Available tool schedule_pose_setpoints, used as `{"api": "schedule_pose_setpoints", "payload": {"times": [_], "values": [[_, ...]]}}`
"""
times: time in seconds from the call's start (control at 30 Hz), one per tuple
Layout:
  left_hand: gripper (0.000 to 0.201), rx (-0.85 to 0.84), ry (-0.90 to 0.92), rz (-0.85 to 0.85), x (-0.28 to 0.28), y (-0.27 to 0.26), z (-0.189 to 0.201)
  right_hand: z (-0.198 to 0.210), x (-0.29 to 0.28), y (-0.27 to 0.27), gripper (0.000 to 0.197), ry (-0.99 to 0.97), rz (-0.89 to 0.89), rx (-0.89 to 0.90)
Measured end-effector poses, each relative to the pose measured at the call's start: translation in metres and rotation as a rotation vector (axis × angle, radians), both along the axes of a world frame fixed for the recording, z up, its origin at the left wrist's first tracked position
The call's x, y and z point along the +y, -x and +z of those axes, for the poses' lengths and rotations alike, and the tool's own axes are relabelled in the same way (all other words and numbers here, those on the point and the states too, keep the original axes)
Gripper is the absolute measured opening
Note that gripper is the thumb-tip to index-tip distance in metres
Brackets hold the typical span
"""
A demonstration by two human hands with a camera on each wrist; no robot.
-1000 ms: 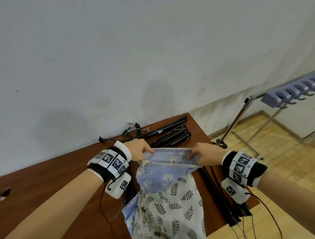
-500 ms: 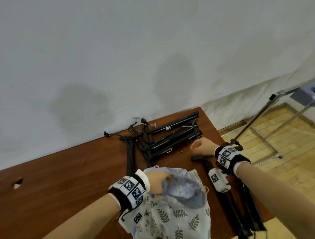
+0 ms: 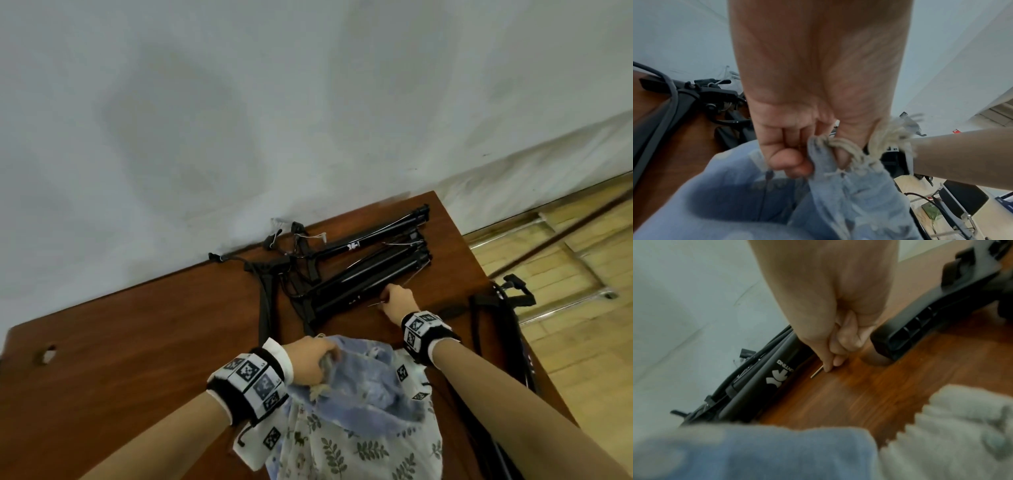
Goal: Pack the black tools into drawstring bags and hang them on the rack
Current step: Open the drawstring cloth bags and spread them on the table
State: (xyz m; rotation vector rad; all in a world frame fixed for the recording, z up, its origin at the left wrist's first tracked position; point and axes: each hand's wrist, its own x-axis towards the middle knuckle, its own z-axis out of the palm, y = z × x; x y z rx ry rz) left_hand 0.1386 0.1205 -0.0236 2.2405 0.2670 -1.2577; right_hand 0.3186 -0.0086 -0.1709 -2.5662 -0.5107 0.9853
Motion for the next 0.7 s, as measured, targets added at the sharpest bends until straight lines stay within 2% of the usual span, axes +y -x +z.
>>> {"api": "schedule_pose_setpoints", "payload": {"times": [0.2,0.27,0.33,0.4,0.53,0.63,0.7], "values": [[0.047,0.000,0.013,0.010,0.004,-0.002,0.002,0.012,0.002,-0.011,0.023,0.107,0.197,0.135],[0.047,-0.021,0.008,0.008,0.004,0.000,0.006,0.024,-0.001,-0.014,0.015,0.087,0.221,0.220],[0.047,-0.056,-0.006,0.006,0.001,0.001,0.011,0.042,-0.006,-0.016,0.022,0.051,0.237,0.264],[0.049,-0.078,-0.008,0.011,-0.002,0.003,0.016,0.068,-0.010,-0.013,0.018,-0.024,0.246,0.306],[0.055,-0.168,-0.015,0.006,-0.015,0.005,0.023,0.131,-0.026,0.016,0.007,-0.259,0.272,0.428],[0.054,-0.293,0.021,-0.005,-0.033,-0.003,0.040,0.158,-0.048,0.054,0.010,-0.232,0.394,0.481],[0.055,-0.338,0.033,-0.027,-0.042,-0.008,0.054,0.156,-0.060,0.080,0.015,-0.226,0.398,0.376]]}}
